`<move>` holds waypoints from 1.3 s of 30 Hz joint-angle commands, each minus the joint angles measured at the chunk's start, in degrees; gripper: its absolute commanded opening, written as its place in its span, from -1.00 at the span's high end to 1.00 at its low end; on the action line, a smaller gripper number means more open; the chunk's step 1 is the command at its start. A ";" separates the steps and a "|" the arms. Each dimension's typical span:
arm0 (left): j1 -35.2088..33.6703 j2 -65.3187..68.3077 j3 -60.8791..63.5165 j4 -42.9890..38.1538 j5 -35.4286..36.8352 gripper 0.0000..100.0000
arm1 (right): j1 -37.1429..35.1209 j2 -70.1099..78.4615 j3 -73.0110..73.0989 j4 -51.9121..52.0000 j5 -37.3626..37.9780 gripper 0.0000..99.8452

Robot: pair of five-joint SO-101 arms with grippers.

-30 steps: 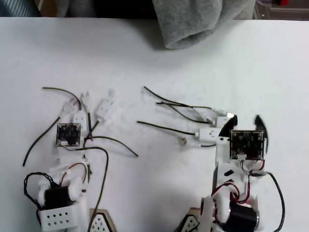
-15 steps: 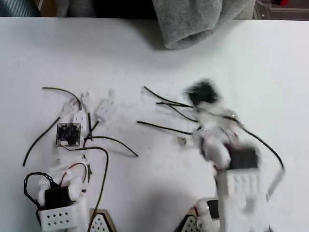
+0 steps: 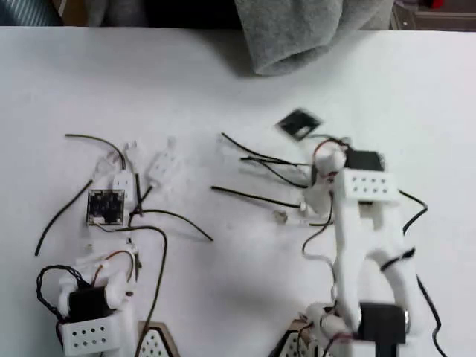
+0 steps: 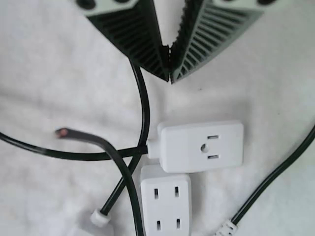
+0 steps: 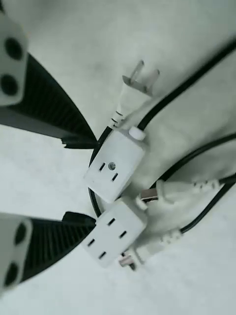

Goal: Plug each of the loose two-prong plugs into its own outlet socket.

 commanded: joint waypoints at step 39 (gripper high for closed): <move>1.45 -0.13 -0.18 -0.79 -0.70 0.95 | 11.03 5.32 12.04 -39.69 -43.87 0.57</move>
